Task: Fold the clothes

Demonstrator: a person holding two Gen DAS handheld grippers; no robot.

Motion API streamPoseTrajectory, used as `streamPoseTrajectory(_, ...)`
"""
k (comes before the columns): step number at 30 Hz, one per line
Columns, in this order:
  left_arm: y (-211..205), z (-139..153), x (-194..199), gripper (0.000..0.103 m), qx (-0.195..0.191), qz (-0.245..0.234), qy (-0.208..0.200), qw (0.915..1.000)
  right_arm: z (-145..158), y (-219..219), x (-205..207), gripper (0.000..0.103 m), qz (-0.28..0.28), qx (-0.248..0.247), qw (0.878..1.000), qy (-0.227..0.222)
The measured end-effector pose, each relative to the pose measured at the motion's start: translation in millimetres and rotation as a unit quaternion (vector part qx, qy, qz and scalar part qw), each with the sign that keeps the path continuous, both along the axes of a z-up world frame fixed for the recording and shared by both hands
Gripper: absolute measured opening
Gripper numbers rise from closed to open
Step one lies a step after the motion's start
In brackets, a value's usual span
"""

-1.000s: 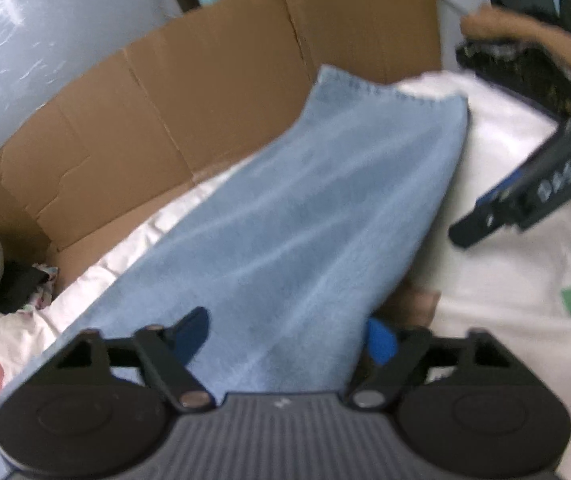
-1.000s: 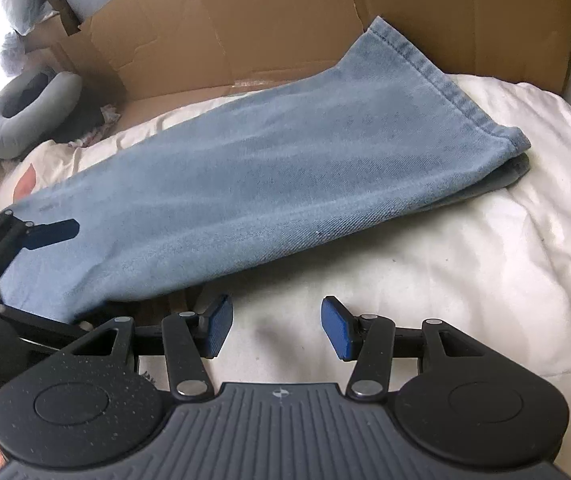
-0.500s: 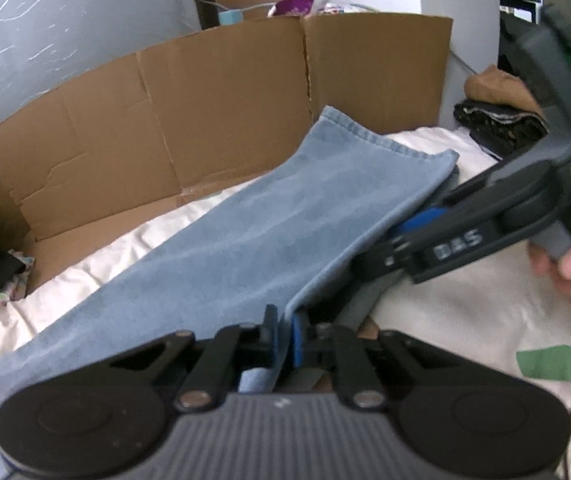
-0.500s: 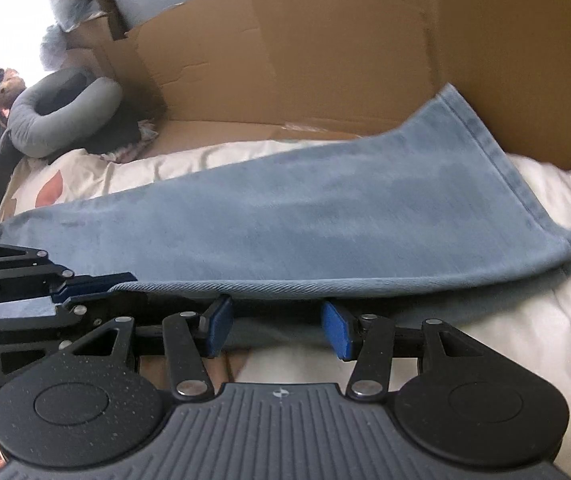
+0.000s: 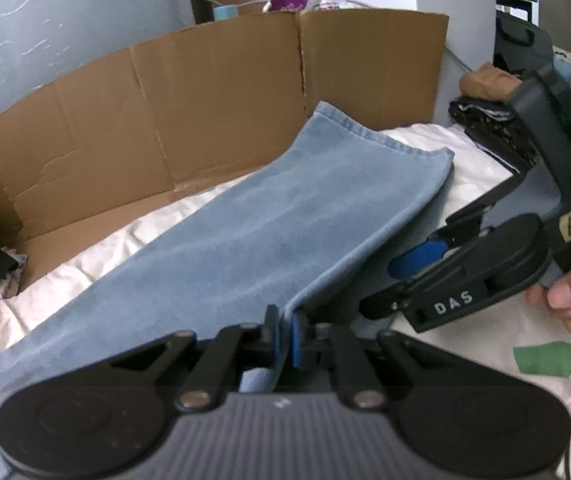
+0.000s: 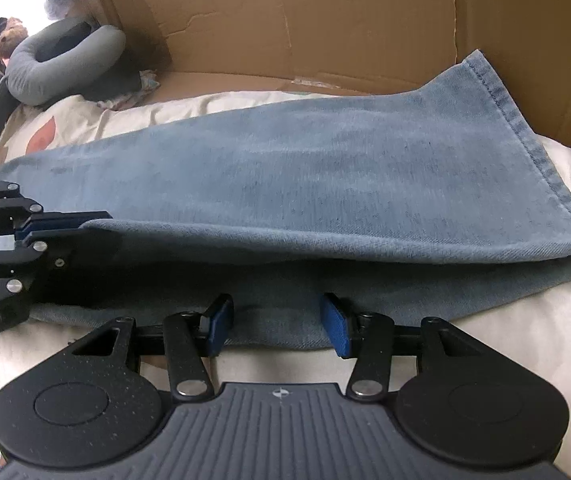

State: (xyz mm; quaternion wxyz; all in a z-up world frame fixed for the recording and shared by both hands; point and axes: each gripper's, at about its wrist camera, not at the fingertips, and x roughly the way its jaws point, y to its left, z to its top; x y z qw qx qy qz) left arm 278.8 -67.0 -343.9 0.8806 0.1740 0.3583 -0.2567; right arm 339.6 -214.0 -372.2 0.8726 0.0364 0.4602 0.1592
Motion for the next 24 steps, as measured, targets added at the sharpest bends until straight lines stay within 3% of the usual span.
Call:
streamPoseTrajectory(8, -14, -32, -13, 0.006, 0.036, -0.034, 0.036, 0.9981, 0, -1, -15, 0.055, -0.001, -0.015, 1.0, 0.001)
streamPoseTrajectory(14, -18, -38, -19, 0.013, 0.058, -0.05, 0.028, 0.9967, 2, -6, -24, 0.055, -0.013, -0.005, 1.0, 0.021)
streamPoseTrajectory(18, -6, -27, -26, 0.054, 0.045, -0.049, 0.037, 0.9971, 5, -11, -34, 0.055, -0.018, 0.005, 0.999, 0.029)
streamPoseTrajectory(19, -1, -24, -29, 0.059, 0.043, -0.045, 0.034, 0.9975, 6, -12, -37, 0.055, -0.02, 0.008, 0.999, 0.032)
streamPoseTrajectory(24, 27, -11, -41, 0.063, 0.046, -0.008, 0.035, 0.9983, 10, -15, -42, 0.055, -0.022, 0.02, 0.999, 0.034)
